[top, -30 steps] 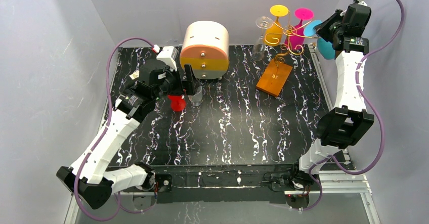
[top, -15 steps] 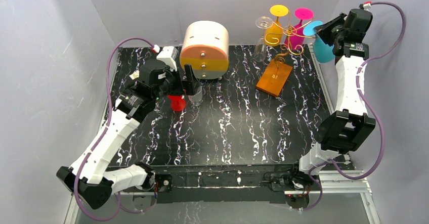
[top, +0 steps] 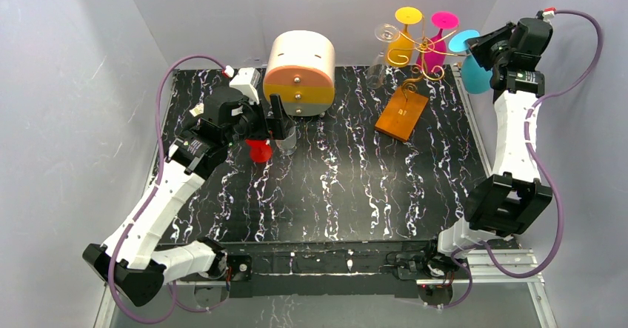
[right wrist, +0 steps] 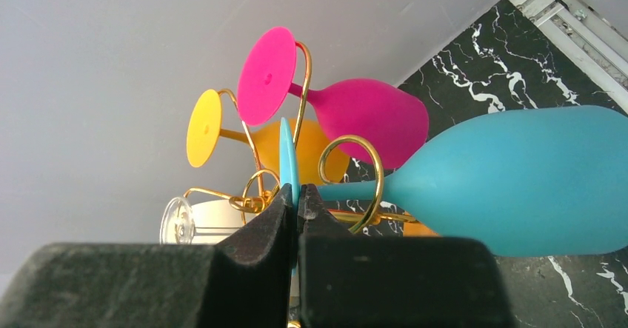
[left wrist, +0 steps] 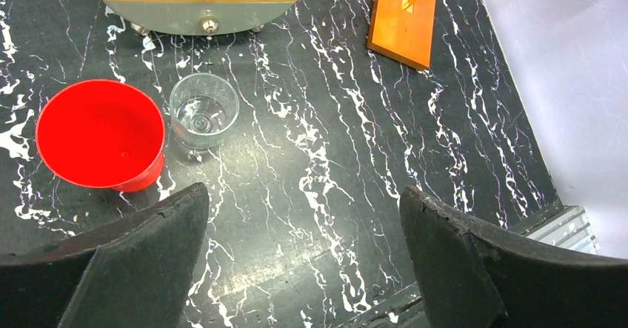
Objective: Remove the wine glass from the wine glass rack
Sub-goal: Pick up the wine glass from the wine rack.
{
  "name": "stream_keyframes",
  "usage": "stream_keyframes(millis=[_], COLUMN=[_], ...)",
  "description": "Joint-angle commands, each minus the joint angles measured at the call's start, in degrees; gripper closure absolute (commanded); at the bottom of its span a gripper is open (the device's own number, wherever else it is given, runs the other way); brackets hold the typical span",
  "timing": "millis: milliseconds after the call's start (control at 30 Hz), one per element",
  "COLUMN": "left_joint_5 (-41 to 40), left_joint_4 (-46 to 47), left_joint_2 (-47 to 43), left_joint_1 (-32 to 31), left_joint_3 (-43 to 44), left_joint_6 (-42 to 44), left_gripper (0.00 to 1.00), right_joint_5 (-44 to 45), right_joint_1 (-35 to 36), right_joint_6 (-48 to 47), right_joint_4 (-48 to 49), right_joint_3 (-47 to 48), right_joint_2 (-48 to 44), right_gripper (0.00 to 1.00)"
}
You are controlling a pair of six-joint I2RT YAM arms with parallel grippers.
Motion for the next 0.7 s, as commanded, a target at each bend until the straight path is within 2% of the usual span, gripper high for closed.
stream_keyframes(millis=[0,333,667], left_joint_5=[0.6,0.6,0.6], left_joint_4=[0.4,0.4,0.4], left_joint_2=[-1.2,-1.2,-1.1], left_joint_1=[0.4,0.4,0.4], left_joint_3=[0.7,1.2,1.8], left_joint_6=[-0.3,-0.2,0.0], left_gripper=[0.02,0.02,0.02], right_joint_5=[0.2,-7.2,-10.0], right_joint_1=[-0.6,-0.7,-0.7], right_joint_6=[0.8,0.6,1.8], right_joint_4=[2.5,1.5,2.1], right_joint_3=[-0.9,-0.6,2.5], right_joint_2=[-3.5,-3.5,0.3], right_gripper=[0.99,0.99,0.99])
